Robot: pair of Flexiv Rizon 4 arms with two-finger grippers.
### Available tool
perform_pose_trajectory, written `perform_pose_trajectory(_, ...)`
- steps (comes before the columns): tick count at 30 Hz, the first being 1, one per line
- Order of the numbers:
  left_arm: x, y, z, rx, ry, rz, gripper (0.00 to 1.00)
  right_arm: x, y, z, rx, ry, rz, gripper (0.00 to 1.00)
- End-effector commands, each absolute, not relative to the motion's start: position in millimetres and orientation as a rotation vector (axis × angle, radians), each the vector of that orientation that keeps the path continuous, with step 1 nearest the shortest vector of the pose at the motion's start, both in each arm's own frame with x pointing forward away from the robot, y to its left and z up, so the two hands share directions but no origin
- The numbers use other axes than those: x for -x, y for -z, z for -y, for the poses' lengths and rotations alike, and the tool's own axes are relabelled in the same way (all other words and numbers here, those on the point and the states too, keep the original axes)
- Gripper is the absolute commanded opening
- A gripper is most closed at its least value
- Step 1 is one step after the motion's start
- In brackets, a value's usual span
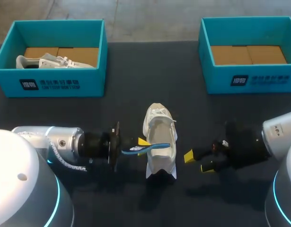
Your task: Take the shoe out of the shoebox, open the shoe tongue, remove and reinsert the insole, then place the shoe into the shoebox
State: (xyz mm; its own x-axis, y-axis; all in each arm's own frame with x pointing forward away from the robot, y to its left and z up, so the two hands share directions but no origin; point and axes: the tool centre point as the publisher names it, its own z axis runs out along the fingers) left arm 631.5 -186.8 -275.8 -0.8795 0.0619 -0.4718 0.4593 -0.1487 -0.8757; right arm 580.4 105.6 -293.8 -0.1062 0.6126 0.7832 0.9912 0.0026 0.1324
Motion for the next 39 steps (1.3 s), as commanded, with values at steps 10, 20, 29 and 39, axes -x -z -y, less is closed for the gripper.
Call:
perform_pose_trajectory(10, -636, 277, 181, -0.592, 2.123, -1.854, 0.0, -579, 294, -107, 1.653, 0.95, 1.767, 1.0)
perform_pose_trajectory(20, -640, 282, 188, -0.612, 2.125, -1.859, 0.0, -579, 294, -107, 1.653, 0.95, 1.767, 1.0)
perform_pose_trajectory(29, -641, 284, 193, -0.657, 2.128, -1.833, 0.0, -579, 294, -107, 1.653, 0.95, 1.767, 1.0)
perform_pose_trajectory(39, -637, 288, 197, -0.741, 2.123, -1.83, 0.0, -579, 294, -107, 1.653, 0.95, 1.767, 1.0)
